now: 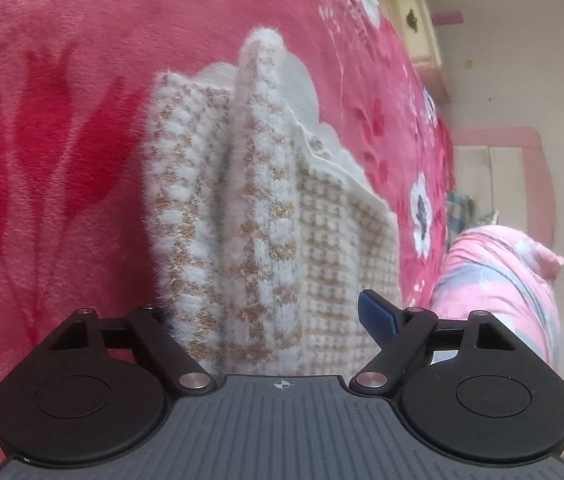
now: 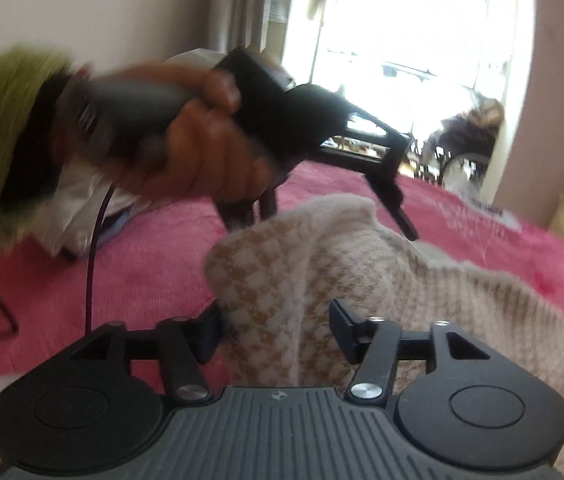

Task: Fold clothes
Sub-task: 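Lift the folded cardigan off the bedspread with the right gripper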

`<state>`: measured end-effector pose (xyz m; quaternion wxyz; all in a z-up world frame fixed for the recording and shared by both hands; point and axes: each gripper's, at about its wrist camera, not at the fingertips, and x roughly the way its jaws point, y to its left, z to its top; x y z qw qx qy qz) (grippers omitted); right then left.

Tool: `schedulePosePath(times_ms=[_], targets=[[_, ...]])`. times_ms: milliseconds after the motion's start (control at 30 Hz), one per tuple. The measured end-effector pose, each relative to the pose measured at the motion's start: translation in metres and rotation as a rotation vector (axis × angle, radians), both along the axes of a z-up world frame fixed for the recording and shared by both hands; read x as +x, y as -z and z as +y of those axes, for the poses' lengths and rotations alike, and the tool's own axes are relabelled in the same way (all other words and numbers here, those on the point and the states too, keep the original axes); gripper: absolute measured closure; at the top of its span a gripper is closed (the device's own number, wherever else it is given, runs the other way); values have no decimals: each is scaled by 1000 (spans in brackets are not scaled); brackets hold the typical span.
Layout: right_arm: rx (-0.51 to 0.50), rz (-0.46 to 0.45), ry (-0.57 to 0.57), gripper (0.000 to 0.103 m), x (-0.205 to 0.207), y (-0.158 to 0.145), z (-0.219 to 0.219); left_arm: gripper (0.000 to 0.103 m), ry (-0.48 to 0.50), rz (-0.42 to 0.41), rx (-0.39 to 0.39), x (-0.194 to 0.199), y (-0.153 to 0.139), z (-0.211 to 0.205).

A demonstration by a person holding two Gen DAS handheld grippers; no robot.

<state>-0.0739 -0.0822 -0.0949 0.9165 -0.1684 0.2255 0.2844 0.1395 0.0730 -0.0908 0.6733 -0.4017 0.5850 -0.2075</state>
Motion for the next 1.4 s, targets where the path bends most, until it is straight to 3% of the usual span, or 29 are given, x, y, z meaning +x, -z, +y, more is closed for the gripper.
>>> schedulePosePath(times_ms=[167,300,367,500,533,800,1033,1300,1400], targets=[[-191,-168,-56,27,-19,14,25,20,8,23,0,2,-5,-3],[-371,-263,-8,17,-22,37,51,20,7,30,-7,2,-7,-2],[-417,-273,45,17,-16,46,60,20,6,34,-11,2,-8,-2],[-404,-237,157,21,4,49,65,20,4,33,-19,0,-9,-3],[-386,-225,179,31,9,47,63,21,4,30,-24,0,-9,-3],[-170,-62,207,62,19,20,35,23,18,-20,-34,-4,-17,-5],[158,101,264,70,33,-15,-16,23,50,-107,-34,-8,-41,-23],[442,145,304,71,44,-30,-57,22,98,-206,-7,-9,-72,-52],[502,131,319,71,42,-38,-72,20,118,-237,2,-9,-83,-66]])
